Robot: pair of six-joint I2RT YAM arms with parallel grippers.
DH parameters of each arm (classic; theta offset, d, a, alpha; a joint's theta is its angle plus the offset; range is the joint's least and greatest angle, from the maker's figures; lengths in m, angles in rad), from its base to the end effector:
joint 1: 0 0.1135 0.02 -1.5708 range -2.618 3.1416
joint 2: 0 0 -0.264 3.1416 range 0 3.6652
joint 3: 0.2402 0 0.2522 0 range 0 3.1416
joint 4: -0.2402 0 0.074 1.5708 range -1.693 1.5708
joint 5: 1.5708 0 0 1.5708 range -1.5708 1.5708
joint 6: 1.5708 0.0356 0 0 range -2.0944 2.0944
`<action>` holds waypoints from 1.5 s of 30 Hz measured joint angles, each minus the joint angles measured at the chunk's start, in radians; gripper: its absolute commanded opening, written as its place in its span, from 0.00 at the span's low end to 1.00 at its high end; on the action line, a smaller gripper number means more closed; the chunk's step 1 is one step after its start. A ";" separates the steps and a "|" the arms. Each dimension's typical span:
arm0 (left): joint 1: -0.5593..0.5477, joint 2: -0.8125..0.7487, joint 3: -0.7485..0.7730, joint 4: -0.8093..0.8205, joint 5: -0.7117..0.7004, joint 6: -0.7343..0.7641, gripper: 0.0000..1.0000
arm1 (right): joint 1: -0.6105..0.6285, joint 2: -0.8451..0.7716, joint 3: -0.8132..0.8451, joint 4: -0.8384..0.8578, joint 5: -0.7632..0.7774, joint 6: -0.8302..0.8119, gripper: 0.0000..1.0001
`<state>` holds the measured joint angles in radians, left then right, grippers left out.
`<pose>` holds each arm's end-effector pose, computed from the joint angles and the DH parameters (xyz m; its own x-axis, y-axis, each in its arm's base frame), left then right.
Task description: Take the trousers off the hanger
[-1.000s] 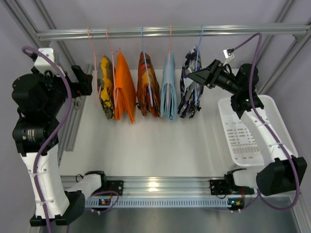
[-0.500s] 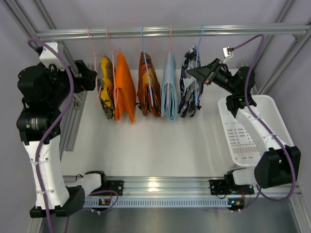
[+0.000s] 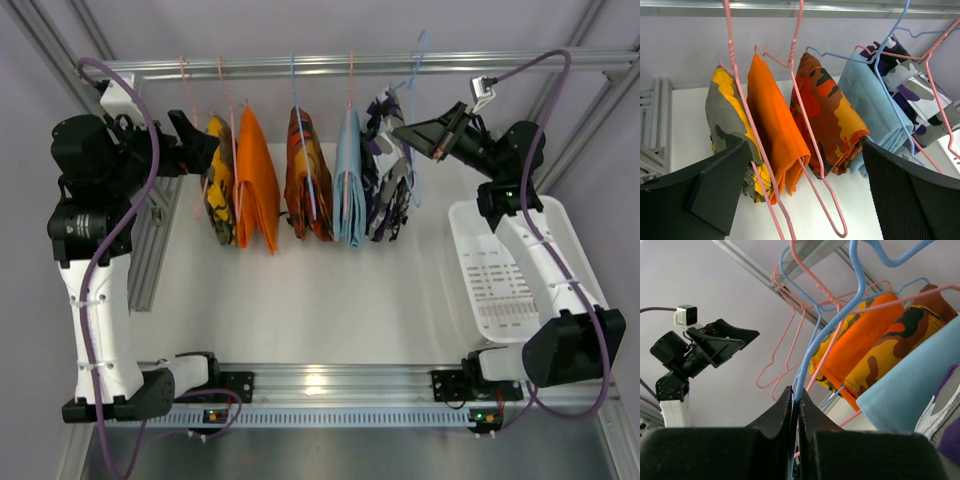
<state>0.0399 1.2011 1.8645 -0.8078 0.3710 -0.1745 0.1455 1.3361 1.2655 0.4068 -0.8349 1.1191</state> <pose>0.1871 -0.0054 0.5424 -0.1974 -0.1698 -0.9655 0.2915 0.9302 -0.2232 0.2926 0.0695 0.4451 -0.5680 0.5272 -0.6321 -0.6384 0.2026 0.7426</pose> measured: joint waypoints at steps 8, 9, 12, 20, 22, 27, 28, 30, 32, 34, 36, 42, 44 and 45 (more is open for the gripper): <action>0.000 0.006 0.000 0.035 0.068 -0.014 0.99 | -0.025 -0.013 0.039 -0.011 -0.008 -0.031 0.00; 0.000 0.009 0.001 0.042 0.086 -0.016 0.99 | -0.027 -0.019 0.037 -0.015 -0.008 -0.037 0.00; 0.000 0.035 0.035 0.049 0.151 -0.031 0.99 | -0.032 -0.064 0.003 -0.042 -0.007 -0.049 0.00; -0.097 0.172 0.167 0.108 0.294 -0.111 0.99 | -0.033 -0.266 -0.142 -0.139 -0.002 -0.082 0.00; -0.167 0.227 0.228 0.107 0.301 -0.116 0.99 | -0.033 -0.309 -0.162 -0.177 0.007 -0.099 0.00; -0.342 0.329 0.292 0.117 0.304 -0.143 0.96 | -0.033 -0.382 -0.174 -0.275 0.045 -0.154 0.00; -0.371 0.344 0.292 0.128 0.308 -0.163 0.93 | -0.033 -0.394 -0.174 -0.294 0.054 -0.167 0.00; -0.417 0.375 0.291 0.154 0.314 -0.203 0.92 | -0.033 -0.415 -0.175 -0.328 0.071 -0.195 0.00; -0.469 0.405 0.284 0.204 0.314 -0.252 0.91 | -0.032 -0.435 -0.181 -0.355 0.085 -0.219 0.00; -0.529 0.432 0.278 0.256 0.311 -0.299 0.90 | -0.031 -0.452 -0.195 -0.370 0.097 -0.239 0.00; -0.587 0.456 0.270 0.310 0.312 -0.342 0.85 | -0.030 -0.464 -0.207 -0.389 0.108 -0.259 0.00; -0.692 0.489 0.182 0.509 0.295 -0.553 0.77 | -0.012 -0.466 -0.230 -0.411 0.139 -0.277 0.00; -0.718 0.512 0.164 0.569 0.283 -0.624 0.77 | -0.010 -0.466 -0.242 -0.410 0.146 -0.278 0.00; -0.730 0.521 0.153 0.593 0.274 -0.652 0.76 | -0.008 -0.466 -0.245 -0.410 0.151 -0.278 0.00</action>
<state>-0.6903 1.7226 2.0171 -0.2150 0.6449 -0.8268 0.1375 0.8703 1.0203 -0.0036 -0.6838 0.8406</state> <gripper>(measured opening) 0.772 0.019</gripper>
